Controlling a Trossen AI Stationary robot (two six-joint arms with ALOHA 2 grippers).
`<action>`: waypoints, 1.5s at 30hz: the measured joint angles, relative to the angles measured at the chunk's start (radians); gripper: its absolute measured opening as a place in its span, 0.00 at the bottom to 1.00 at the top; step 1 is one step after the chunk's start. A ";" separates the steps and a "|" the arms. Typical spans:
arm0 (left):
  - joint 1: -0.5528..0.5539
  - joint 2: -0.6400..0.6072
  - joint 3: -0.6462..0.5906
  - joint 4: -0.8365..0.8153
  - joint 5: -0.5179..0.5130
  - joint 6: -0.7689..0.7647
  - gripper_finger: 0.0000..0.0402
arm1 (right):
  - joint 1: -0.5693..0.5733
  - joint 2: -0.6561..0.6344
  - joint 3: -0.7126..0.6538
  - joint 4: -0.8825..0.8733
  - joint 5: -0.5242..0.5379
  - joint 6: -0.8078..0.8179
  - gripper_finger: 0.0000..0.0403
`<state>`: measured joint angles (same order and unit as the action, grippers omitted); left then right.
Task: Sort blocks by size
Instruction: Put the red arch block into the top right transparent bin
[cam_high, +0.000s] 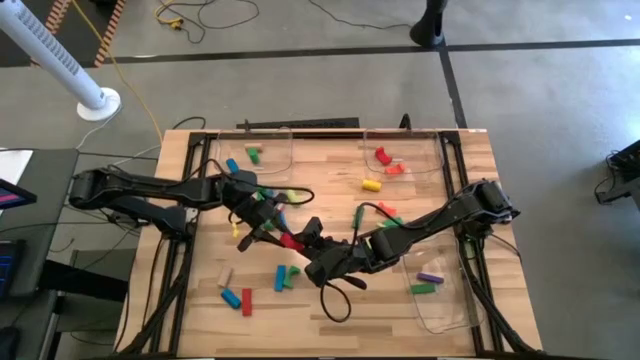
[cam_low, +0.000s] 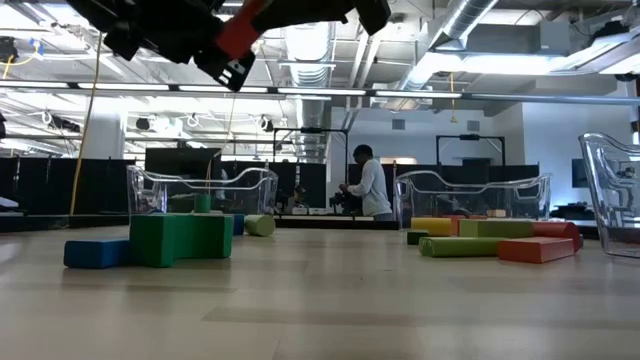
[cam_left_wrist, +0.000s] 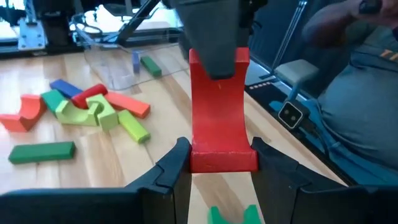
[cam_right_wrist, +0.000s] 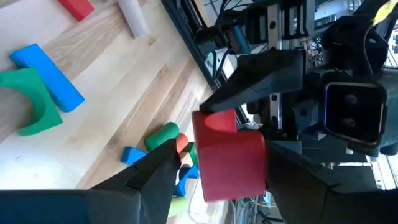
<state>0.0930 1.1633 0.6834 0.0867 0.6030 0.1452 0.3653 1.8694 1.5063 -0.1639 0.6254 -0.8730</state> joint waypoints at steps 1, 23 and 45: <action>0.003 0.002 0.000 0.000 0.008 -0.006 0.32 | 0.000 0.000 0.000 0.000 0.000 0.000 0.62; 0.005 0.000 0.000 0.011 0.025 -0.040 0.38 | 0.000 0.001 0.000 -0.001 0.008 0.011 0.40; 0.013 -0.118 0.000 -0.122 -0.140 0.026 0.48 | 0.018 0.002 -0.002 -0.247 0.174 0.245 0.40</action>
<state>0.1063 1.0451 0.6834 -0.0354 0.4629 0.1710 0.3830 1.8709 1.5047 -0.4106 0.7994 -0.6283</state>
